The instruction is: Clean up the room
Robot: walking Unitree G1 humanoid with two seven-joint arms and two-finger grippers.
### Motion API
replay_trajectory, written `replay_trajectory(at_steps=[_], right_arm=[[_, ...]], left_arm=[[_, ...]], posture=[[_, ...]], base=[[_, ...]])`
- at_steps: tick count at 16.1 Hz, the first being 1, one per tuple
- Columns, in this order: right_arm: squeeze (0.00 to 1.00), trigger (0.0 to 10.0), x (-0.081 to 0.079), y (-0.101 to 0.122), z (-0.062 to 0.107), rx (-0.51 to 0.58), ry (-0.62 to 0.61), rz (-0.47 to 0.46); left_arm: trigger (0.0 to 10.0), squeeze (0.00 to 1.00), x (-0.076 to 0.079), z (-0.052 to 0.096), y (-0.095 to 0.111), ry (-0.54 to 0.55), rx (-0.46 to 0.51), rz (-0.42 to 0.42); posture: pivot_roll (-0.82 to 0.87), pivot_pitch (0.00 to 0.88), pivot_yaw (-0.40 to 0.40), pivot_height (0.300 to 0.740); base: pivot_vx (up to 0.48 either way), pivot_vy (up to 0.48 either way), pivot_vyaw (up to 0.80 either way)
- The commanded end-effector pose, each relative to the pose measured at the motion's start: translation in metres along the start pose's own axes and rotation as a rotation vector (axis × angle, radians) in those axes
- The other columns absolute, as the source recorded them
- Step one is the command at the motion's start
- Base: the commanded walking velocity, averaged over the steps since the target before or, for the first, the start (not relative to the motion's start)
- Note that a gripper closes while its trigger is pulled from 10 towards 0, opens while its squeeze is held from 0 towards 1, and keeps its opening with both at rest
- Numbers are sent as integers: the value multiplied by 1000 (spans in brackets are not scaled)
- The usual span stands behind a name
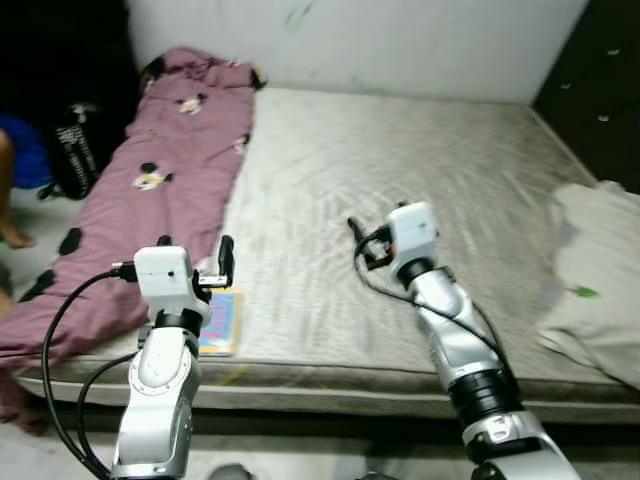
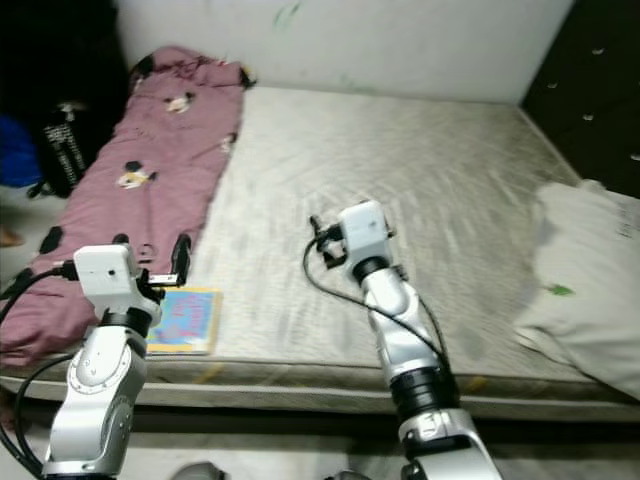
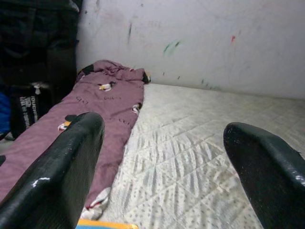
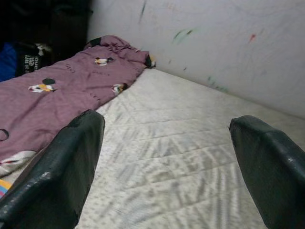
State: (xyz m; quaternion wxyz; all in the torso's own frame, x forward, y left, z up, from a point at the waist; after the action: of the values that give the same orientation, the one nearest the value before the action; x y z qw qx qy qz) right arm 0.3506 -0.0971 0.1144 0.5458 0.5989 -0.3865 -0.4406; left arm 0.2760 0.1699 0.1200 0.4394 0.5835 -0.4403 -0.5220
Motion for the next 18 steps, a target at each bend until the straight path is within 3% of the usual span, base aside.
replay_trajectory(at_steps=[1,3,13,18], right_arm=[[0,10000,-7,6,-4,22,22,2],[0,10000,-6,6,-4,21,21,1],[0,10000,-9,4,-6,11,17,57],[0,10000,-14,11,-7,60,58,71]], left_arm=[[10000,0,-3,0,1,6,2,-9],[10000,0,-3,-1,1,8,4,-7],[10000,0,-2,-2,7,-14,58,23],[10000,0,-1,-4,7,-19,68,25]], posture=[[110,0,-43,740],[110,0,-43,740],[110,0,-43,740],[109,0,-42,740]], base=[[0,-274,0],[0,-319,0],[0,0,0],[313,0,0]])
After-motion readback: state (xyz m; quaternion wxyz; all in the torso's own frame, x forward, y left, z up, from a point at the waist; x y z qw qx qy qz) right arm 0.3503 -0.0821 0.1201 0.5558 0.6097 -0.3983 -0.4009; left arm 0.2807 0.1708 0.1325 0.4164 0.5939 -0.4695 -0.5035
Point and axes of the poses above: a point about 5 cm out from each wrist's last joint towards the gripper, its own z axis pointing back from the gripper into the wrist, its own y axis along the axis of the wrist's last joint, x = y × z, the point moved 2 cm from there along -z, pointing out of the wrist towards the gripper, and after that the axes turned 14 degrees about -z, right-handed, at the moved point
